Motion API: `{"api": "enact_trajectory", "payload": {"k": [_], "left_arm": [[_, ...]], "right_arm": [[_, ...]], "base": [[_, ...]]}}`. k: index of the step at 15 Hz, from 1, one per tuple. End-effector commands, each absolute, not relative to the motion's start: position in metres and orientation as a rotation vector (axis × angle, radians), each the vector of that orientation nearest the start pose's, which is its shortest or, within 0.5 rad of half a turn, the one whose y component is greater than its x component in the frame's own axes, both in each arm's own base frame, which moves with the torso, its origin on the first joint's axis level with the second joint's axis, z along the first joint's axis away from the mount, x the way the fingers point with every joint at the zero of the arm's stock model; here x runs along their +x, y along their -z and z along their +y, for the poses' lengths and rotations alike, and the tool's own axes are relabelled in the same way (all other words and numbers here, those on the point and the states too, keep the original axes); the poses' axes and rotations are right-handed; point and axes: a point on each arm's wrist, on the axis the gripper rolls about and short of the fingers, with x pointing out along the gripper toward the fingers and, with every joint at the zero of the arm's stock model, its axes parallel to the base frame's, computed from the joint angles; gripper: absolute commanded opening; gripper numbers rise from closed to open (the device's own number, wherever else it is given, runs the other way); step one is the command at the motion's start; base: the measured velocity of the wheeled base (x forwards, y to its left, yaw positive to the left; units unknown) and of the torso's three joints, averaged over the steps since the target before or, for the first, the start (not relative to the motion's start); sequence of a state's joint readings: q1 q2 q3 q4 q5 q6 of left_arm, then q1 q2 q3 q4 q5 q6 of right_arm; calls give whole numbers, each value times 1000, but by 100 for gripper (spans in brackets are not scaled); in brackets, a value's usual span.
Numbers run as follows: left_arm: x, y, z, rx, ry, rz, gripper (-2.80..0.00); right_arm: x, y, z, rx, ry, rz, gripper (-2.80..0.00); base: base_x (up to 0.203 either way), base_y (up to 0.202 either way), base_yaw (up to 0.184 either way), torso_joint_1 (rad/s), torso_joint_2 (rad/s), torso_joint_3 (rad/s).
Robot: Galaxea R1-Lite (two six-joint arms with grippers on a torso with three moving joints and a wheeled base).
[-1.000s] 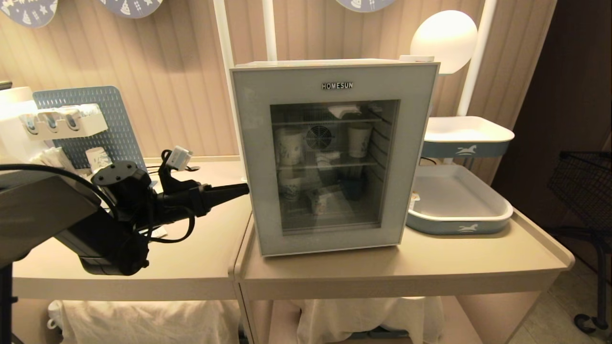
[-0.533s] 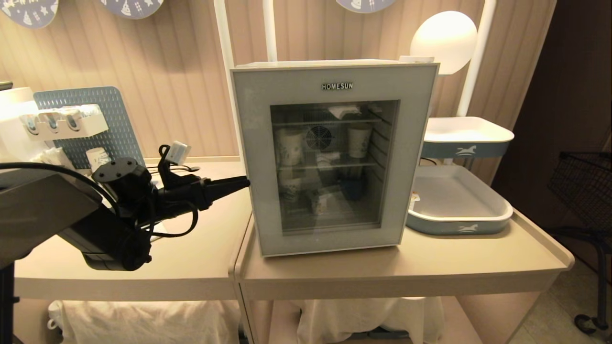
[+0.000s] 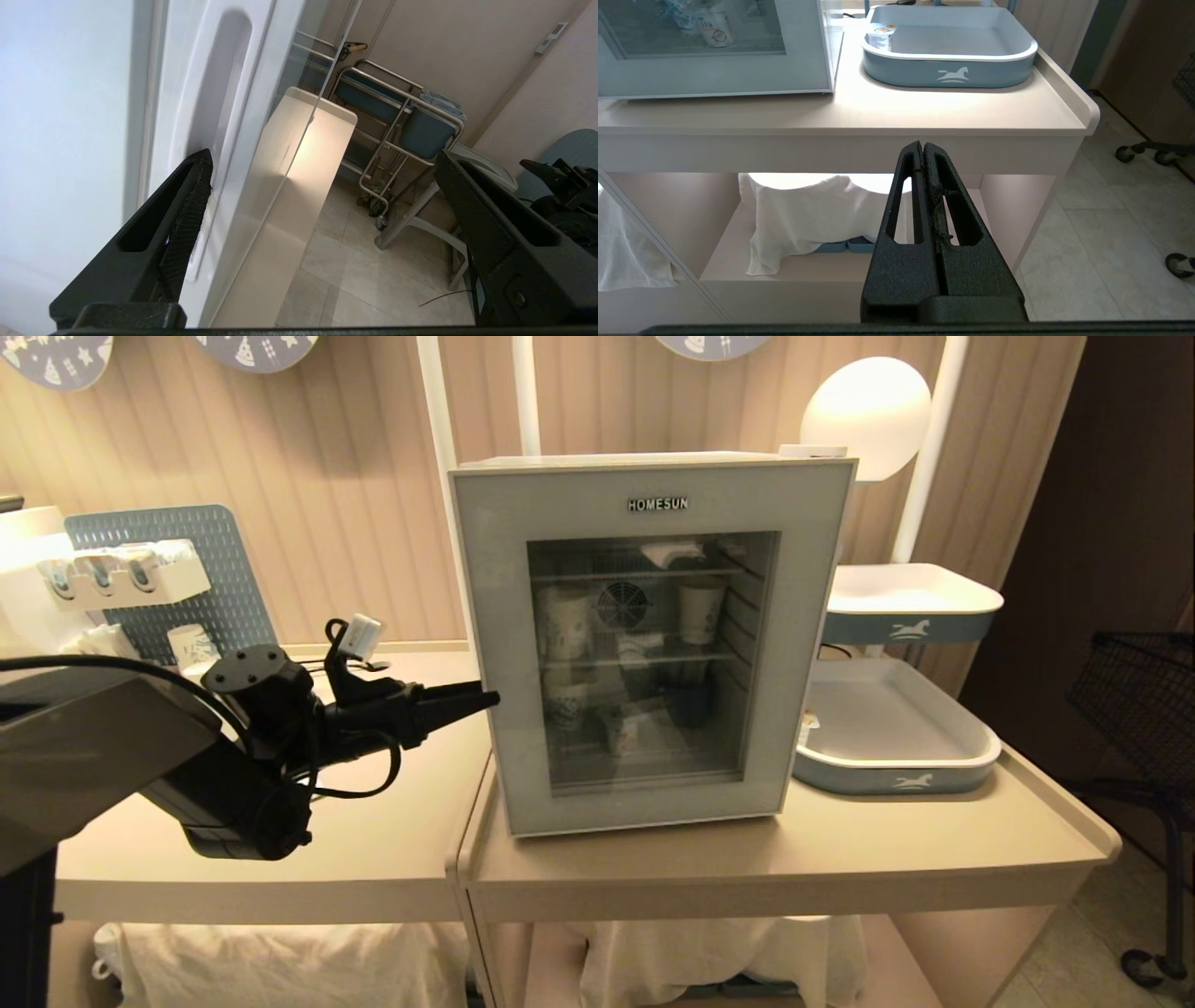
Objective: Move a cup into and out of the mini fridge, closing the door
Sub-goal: Put the yoghurt in the freezer
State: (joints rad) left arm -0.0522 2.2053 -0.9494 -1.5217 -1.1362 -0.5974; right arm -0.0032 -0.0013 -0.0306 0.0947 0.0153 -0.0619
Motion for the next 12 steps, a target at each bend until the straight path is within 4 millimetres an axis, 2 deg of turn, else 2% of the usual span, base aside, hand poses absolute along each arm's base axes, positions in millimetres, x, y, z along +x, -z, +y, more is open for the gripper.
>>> {"api": "enact_trajectory", "payload": {"k": [1,5,8,12], "left_arm": [[387,-118,-47,-381,1224,131,0],[381,-114,-55,-369,1246,143,0],[363,-125,-55,-371,1252,146,0],[337,-147,-81,-349,1340,128,0]], "right_arm": [[-26,-74,0,-61,-14,62,-280],[-26,-74,0,-62,-16,63,-280],[-26,-74,0,-64,-17,64,-280],[-26,-74,0,-64,-15,64,-280]], "base": [[0,0,0,0,0,0],[0,0,0,0,0,0],[0,0,0,0,0,0],[0,0,0,0,0,0]]}}
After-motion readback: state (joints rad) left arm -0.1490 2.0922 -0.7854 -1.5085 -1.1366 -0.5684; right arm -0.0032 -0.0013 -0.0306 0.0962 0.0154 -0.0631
